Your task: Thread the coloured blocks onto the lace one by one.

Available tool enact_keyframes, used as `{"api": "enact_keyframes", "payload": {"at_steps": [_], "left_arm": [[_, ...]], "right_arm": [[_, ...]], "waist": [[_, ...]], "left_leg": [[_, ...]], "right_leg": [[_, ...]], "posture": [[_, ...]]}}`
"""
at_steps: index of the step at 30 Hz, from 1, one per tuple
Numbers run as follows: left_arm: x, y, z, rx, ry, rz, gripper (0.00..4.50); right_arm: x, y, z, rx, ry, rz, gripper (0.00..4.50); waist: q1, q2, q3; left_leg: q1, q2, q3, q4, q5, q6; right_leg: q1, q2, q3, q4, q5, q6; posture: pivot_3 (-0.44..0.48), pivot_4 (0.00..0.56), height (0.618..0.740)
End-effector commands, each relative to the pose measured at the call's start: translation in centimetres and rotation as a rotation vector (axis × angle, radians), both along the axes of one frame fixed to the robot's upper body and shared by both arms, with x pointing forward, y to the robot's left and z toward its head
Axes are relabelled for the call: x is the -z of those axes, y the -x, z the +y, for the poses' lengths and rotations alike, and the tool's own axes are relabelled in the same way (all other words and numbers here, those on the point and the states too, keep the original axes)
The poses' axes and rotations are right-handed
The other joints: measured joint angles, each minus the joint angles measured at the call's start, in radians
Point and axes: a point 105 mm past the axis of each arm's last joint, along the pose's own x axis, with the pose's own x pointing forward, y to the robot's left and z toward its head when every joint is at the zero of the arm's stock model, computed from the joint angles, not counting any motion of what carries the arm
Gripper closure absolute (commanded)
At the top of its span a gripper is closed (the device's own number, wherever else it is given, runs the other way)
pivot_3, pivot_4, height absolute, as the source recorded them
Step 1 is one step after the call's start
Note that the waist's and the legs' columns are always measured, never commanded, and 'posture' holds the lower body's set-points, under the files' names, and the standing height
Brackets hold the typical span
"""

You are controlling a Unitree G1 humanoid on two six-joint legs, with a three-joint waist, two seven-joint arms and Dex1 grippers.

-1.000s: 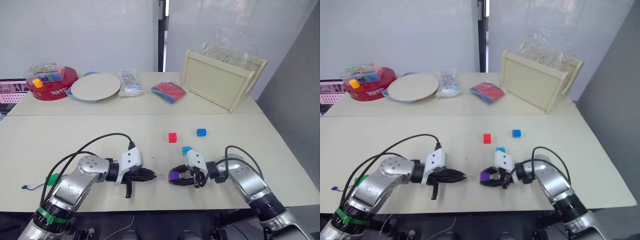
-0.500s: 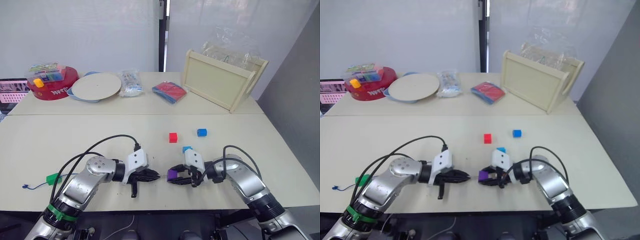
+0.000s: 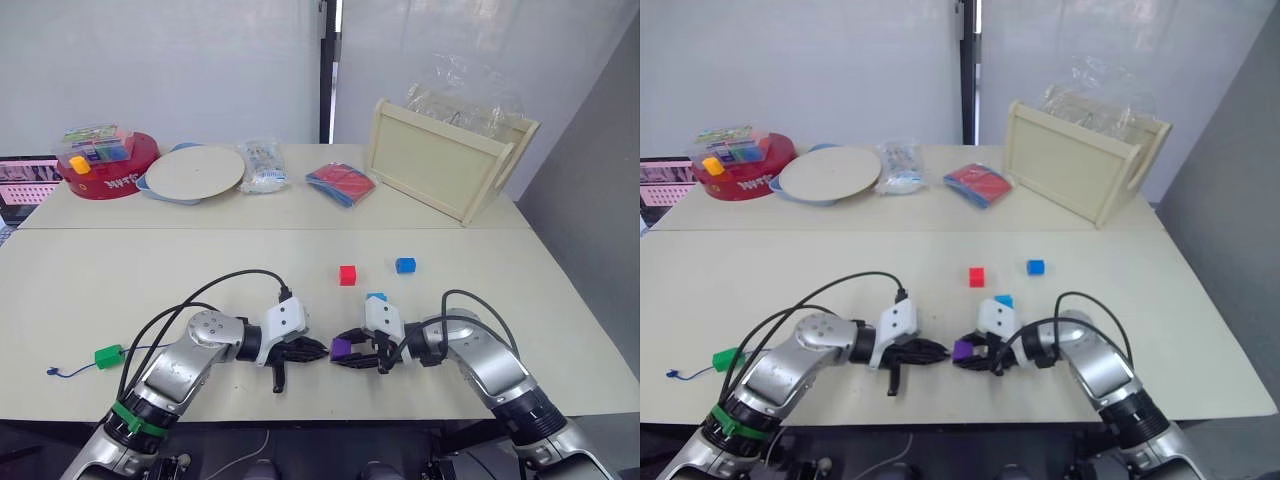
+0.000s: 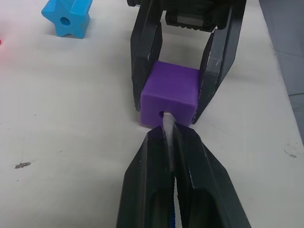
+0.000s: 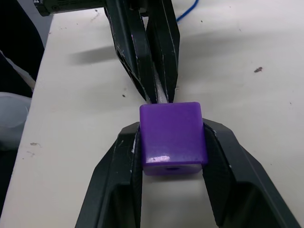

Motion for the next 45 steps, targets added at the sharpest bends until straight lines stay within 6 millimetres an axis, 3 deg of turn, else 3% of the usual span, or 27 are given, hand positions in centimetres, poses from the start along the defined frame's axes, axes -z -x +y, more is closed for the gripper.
{"api": "enact_keyframes", "payload": {"at_steps": [1, 6, 14, 20, 26, 34, 45], "left_arm": [[-0.4, 0.6, -2.0, 0.083, 0.033, -0.020, 4.50], [0.0, 0.3, -1.2, 0.078, -0.007, -0.036, 4.50], [-0.9, -0.4, 1.8, 0.061, -0.063, -0.083, 1.83], [-1.7, -0.6, 3.2, 0.036, -0.081, -0.102, 1.83], [-0.2, 0.2, 4.5, 0.042, -0.137, -0.072, 1.83], [0.8, -0.3, 3.6, 0.038, -0.114, -0.083, 4.37], [-0.5, -0.8, 0.0, 0.105, -0.033, -0.121, 4.46]], "right_arm": [[-0.5, 0.6, 2.1, -0.036, -0.022, -0.023, 3.33], [0.4, 0.7, 1.8, -0.020, 0.020, -0.011, 3.33], [1.2, 1.1, 0.9, -0.018, 0.053, 0.031, 3.33], [1.3, 0.8, 0.9, -0.008, 0.054, 0.029, 3.33], [1.2, 0.6, 0.8, 0.005, 0.051, 0.024, 3.33], [0.9, 0.6, 0.6, 0.011, 0.051, 0.019, 3.33], [1.0, 0.9, 0.6, 0.022, 0.050, 0.027, 3.33]], "waist": [[0.000, 0.000, 0.000], [-0.002, 0.000, 0.000], [-0.006, 0.000, 0.000], [-0.006, 0.000, 0.000], [-0.007, 0.000, 0.000], [-0.006, 0.000, 0.000], [-0.002, 0.000, 0.000]], "left_leg": [[0.000, 0.000, 0.000, 0.000, 0.000, 0.000], [0.005, 0.000, 0.000, 0.000, 0.000, 0.000], [0.006, 0.001, 0.000, 0.000, 0.000, 0.000], [0.006, 0.001, 0.000, -0.001, 0.000, 0.000], [0.007, 0.001, 0.000, -0.002, 0.000, 0.000], [0.007, 0.001, 0.000, -0.002, 0.000, 0.000], [0.006, 0.001, 0.000, -0.001, 0.000, 0.000]], "right_leg": [[0.000, 0.000, 0.000, 0.000, 0.000, 0.000], [0.004, 0.000, 0.000, 0.001, 0.000, 0.000], [0.006, 0.001, 0.000, -0.001, 0.000, 0.000], [0.006, 0.001, 0.000, -0.001, 0.000, 0.000], [0.006, 0.001, 0.000, -0.001, 0.000, 0.000], [0.006, 0.001, 0.000, -0.001, 0.000, 0.000], [0.006, 0.001, 0.000, -0.001, 0.000, 0.000]], "posture": [[0.000, 0.150, 0.740], [0.000, 0.150, 0.740], [0.000, 0.150, 0.740], [0.000, 0.150, 0.740], [0.000, 0.150, 0.740], [0.000, 0.150, 0.740], [0.000, 0.150, 0.740]]}}
